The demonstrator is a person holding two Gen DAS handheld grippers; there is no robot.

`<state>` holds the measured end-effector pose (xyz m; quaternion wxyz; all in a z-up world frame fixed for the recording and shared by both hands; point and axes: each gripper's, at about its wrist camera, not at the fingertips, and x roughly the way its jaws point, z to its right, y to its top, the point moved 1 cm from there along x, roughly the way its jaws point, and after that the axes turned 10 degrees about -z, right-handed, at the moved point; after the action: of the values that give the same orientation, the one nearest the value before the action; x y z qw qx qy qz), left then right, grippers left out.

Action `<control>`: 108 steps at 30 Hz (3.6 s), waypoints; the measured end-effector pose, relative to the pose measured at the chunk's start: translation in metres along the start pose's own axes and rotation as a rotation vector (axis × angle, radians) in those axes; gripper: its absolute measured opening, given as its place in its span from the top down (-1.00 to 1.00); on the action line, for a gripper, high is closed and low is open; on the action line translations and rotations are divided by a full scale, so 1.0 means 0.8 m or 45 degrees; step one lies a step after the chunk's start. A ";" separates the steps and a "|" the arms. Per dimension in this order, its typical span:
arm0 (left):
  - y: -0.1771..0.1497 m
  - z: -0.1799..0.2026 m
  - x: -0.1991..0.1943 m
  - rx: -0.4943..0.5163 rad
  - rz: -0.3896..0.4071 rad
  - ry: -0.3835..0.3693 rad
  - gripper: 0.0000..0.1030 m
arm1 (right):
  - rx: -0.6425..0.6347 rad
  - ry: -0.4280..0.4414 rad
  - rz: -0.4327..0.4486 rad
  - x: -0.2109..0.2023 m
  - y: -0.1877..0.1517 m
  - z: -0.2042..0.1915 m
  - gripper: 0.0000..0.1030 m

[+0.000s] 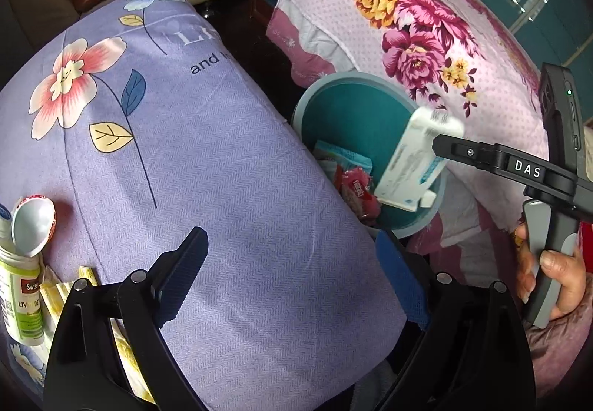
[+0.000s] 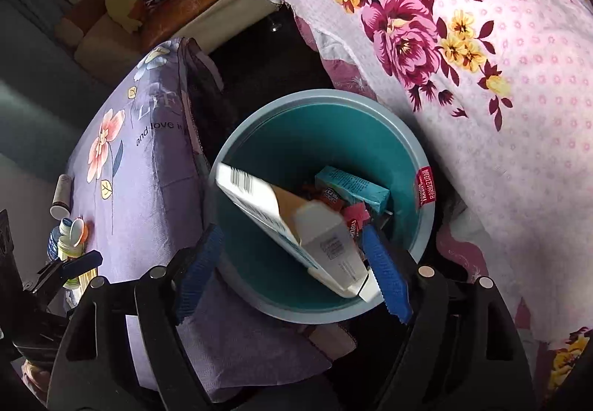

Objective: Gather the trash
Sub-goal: 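Carry the medicine box and sachet over the wastebasket and release both, then move both grippers back over the yellow-patterned wipes and supplement jar, then grasp the yellow-patterned wipes with the right gripper while the left gripper grasps the white supplement jar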

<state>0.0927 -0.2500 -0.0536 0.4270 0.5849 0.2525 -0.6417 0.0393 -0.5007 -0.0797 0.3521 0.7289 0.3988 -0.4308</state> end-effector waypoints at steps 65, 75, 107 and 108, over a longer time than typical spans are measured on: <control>-0.239 -0.339 -0.117 -0.663 0.251 0.022 -0.84 | -0.970 -0.222 -0.214 0.149 -0.194 -0.452 0.41; -0.197 -0.308 -0.119 -0.526 0.235 0.087 -0.84 | -0.785 -0.180 -0.152 0.103 -0.139 -0.388 0.81; -0.097 -0.241 -0.051 -0.282 0.056 0.257 -0.10 | -0.570 0.041 -0.124 0.083 -0.093 -0.307 0.80; -0.095 -0.241 -0.049 -0.286 0.054 0.259 -0.10 | -0.563 0.044 -0.123 0.083 -0.093 -0.303 0.80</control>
<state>0.1295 -0.0430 -0.0656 0.4754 0.6006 0.3522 -0.5377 0.0784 -0.2422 -0.0604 0.4753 0.6214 0.5240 -0.3367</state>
